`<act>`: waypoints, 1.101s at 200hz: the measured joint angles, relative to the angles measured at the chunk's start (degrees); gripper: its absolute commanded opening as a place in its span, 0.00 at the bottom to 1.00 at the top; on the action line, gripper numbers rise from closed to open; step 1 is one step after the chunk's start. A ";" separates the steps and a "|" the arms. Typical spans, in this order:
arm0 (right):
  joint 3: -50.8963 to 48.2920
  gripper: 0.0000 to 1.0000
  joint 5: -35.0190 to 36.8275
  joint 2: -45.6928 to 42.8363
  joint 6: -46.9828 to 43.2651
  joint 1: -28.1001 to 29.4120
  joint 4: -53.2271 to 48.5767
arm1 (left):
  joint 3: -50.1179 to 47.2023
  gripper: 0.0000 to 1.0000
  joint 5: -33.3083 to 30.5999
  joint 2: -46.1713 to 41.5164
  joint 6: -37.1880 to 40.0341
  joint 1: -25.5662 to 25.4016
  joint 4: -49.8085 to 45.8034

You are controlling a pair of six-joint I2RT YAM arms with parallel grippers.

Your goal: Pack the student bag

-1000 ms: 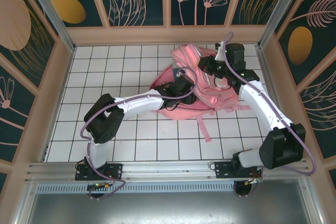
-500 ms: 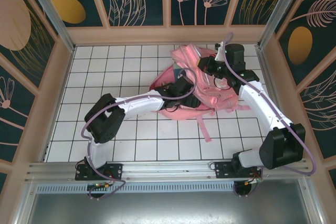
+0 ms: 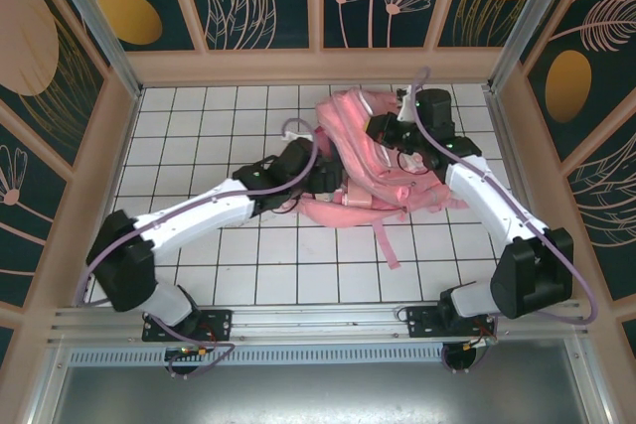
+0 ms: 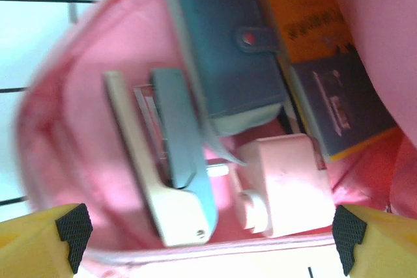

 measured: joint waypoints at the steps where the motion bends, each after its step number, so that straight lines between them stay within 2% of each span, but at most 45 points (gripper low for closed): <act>1: -0.04 0.06 0.07 0.09 -0.02 0.13 0.02 | -0.11 0.96 -0.09 -0.17 -0.09 0.04 -0.07; 10: -0.35 0.10 0.57 0.81 -0.02 1.38 0.26 | -1.40 0.96 -1.03 -2.36 -1.44 0.74 -1.03; 37: -1.20 0.37 1.75 3.21 -0.26 5.40 0.61 | -3.91 0.94 -2.51 -6.01 -4.15 1.40 -2.60; 65: -1.97 0.52 3.17 3.17 0.15 6.64 0.35 | -4.31 0.91 -1.05 -6.08 -5.05 1.42 -2.84; 111: -5.84 0.50 6.84 -2.89 0.94 6.49 0.11 | -4.22 0.90 -0.59 -4.20 -3.74 2.23 -2.82; 135: -11.50 0.46 7.91 -7.58 2.45 6.51 0.26 | -1.46 0.90 0.74 0.24 -0.46 6.67 -2.84; 176: -21.07 0.40 11.72 -14.08 6.45 7.61 -0.70 | 13.25 0.92 6.01 12.98 7.65 15.43 -1.60; 220: -28.06 0.36 16.15 -20.06 11.76 9.11 -1.07 | 30.58 0.91 14.67 29.59 13.84 19.85 -0.52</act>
